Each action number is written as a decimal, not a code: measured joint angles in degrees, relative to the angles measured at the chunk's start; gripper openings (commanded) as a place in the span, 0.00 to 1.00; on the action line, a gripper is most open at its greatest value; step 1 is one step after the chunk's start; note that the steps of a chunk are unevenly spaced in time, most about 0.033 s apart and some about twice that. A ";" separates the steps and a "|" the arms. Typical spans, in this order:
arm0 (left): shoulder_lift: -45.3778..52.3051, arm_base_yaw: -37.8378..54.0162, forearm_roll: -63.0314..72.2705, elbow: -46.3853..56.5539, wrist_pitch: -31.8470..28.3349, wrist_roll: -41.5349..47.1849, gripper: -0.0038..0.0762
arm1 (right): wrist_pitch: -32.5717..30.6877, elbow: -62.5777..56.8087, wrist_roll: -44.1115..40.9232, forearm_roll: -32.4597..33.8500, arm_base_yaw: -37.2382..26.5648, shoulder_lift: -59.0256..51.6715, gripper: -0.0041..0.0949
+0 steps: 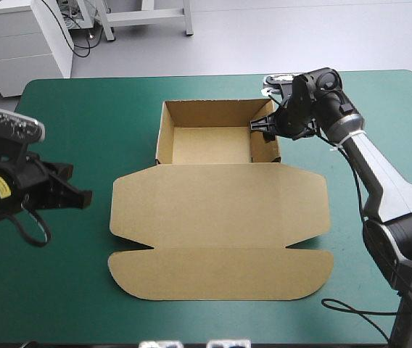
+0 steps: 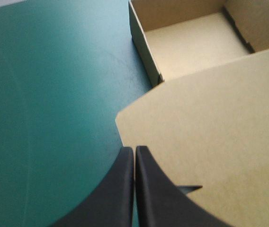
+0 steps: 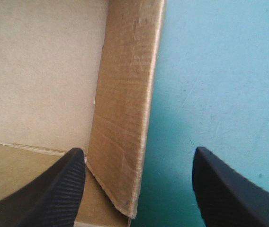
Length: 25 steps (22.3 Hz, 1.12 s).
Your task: Fold the box
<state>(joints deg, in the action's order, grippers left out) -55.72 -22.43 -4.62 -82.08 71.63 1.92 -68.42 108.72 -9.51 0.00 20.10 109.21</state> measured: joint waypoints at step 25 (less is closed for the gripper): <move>39.54 0.00 0.07 45.88 -11.60 3.26 0.04 | 1.56 4.72 2.00 3.39 -1.62 7.30 0.02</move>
<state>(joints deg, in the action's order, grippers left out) -16.18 -22.43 -4.55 -36.20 60.03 5.18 -66.87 113.45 -7.51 3.39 18.47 116.51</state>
